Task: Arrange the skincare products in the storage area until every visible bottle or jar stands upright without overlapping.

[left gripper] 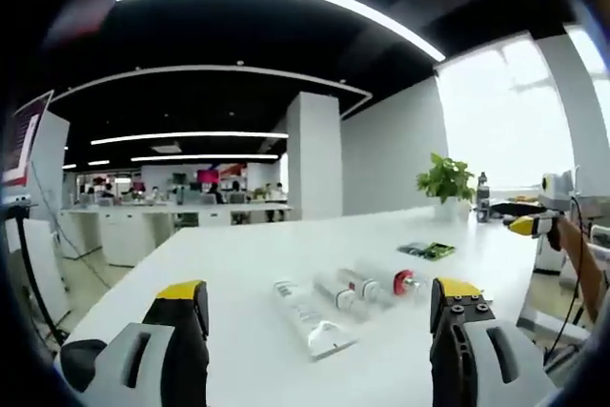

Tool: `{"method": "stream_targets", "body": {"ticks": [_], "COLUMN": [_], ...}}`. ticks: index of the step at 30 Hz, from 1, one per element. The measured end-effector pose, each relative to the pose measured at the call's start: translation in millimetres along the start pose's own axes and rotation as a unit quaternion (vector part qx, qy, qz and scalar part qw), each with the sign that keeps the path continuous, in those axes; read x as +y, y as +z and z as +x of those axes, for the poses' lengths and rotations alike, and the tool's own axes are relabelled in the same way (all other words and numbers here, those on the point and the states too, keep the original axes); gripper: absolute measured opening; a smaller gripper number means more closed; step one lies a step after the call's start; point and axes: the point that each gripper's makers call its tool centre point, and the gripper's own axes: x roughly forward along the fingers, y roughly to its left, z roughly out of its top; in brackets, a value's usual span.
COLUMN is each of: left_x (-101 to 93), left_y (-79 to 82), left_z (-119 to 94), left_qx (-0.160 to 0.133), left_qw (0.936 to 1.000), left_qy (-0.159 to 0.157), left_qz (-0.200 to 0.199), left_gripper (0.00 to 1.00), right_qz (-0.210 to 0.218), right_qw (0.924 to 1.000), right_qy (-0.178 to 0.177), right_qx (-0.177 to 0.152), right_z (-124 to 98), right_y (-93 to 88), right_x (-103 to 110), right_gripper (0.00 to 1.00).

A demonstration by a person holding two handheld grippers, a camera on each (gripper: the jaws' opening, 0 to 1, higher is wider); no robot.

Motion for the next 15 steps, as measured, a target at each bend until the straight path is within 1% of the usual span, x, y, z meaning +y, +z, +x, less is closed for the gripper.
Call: {"method": "stream_targets", "body": {"ticks": [11,15], "left_x": [1.3,3.2], "left_y": [3.5,4.2], "left_z": [1.8,1.7], "left_qx": [-0.005,-0.010], "left_qw": [1.0000,0.9997], "left_qy": [0.000,0.004], "left_qz": [0.005,0.020], "left_gripper": [0.99,0.99], "right_qz": [0.003,0.002], "right_qw": [1.0000,1.0000], "right_qy": [0.008,0.009], "right_qx": [0.003,-0.001], "right_z": [2.3,2.4], "right_y": [-2.5,-0.3], "right_x": [2.1,2.8], "right_gripper": [1.00,1.00]}}
